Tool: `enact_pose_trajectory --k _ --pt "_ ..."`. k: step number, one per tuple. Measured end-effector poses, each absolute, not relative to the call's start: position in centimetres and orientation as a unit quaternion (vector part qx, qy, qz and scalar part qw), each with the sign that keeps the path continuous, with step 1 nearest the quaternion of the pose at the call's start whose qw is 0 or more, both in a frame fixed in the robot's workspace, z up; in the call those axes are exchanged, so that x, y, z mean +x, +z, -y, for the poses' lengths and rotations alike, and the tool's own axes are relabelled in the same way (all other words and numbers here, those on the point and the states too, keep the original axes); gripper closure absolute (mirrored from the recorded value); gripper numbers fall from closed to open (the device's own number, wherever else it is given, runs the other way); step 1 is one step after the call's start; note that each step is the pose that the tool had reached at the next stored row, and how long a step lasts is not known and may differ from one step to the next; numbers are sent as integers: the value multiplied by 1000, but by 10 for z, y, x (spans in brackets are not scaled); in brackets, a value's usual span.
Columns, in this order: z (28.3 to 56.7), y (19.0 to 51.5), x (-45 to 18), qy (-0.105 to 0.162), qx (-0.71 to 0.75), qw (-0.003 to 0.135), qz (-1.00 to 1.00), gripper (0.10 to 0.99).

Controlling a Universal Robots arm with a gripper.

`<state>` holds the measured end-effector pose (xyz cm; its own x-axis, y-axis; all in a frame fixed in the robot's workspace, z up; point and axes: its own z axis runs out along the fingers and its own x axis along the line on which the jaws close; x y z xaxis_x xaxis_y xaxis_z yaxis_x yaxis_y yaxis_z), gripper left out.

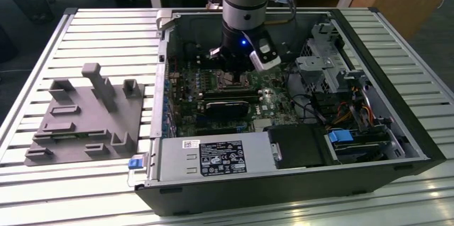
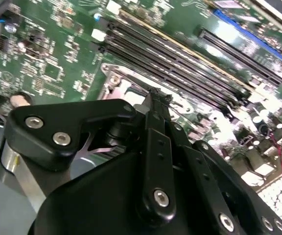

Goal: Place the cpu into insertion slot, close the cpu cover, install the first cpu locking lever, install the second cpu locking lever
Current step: 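Install the second cpu locking lever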

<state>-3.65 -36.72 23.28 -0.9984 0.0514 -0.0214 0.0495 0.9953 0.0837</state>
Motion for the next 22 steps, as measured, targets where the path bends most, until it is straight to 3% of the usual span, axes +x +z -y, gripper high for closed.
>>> enact_pose_trajectory --k 17,22 --pt "368 217 -56 42 25 12 -999 980" --pt "371 216 -57 60 25 11 -998 980"
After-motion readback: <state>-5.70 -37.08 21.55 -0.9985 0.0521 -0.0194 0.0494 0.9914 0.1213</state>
